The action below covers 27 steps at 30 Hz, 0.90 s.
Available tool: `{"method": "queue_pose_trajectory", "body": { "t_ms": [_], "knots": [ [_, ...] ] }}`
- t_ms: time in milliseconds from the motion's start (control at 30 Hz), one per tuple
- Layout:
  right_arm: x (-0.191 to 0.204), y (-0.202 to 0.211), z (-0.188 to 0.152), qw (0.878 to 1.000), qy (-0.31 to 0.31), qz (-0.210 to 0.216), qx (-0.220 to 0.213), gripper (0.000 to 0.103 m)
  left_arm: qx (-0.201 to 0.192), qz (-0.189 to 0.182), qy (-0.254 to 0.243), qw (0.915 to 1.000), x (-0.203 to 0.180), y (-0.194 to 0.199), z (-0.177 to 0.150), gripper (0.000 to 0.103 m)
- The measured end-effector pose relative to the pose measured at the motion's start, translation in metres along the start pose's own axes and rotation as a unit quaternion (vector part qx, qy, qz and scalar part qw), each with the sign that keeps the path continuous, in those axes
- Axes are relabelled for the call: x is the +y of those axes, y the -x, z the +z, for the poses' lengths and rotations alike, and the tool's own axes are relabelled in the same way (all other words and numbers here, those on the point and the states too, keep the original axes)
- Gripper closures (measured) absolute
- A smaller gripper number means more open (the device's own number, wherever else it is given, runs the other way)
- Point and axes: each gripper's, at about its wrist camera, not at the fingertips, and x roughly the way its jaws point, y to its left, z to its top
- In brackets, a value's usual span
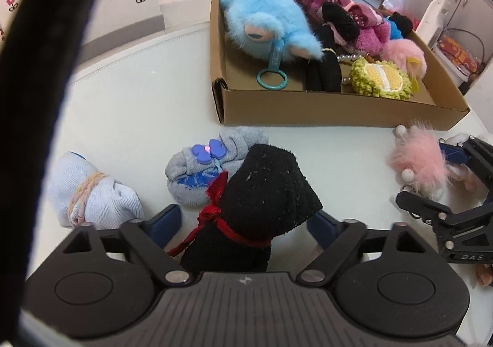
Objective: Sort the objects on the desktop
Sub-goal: 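Grasp the black dog with red ribbon with the left tool while the right tool grasps the pink fluffy keychain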
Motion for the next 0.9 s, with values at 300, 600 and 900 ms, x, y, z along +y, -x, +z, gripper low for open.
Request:
{"method": "queue_pose_trajectory", "body": {
  "t_ms": [300, 600, 900],
  "knots": [
    [0.019, 0.006, -0.005, 0.999, 0.048, 0.017, -0.008, 0.031, -0.033, -0.011, -0.014, 0.9993, -0.004, 0.012, -0.017, 0.057],
    [0.018, 0.009, -0.006, 0.999, 0.043, 0.018, -0.012, 0.043, -0.040, -0.015, -0.001, 0.9991, -0.011, 0.012, -0.017, 0.052],
    [0.019, 0.016, -0.010, 0.999, 0.048, 0.020, -0.014, 0.053, -0.049, -0.026, -0.011, 0.9984, -0.027, 0.013, -0.025, 0.064]
  ]
}}
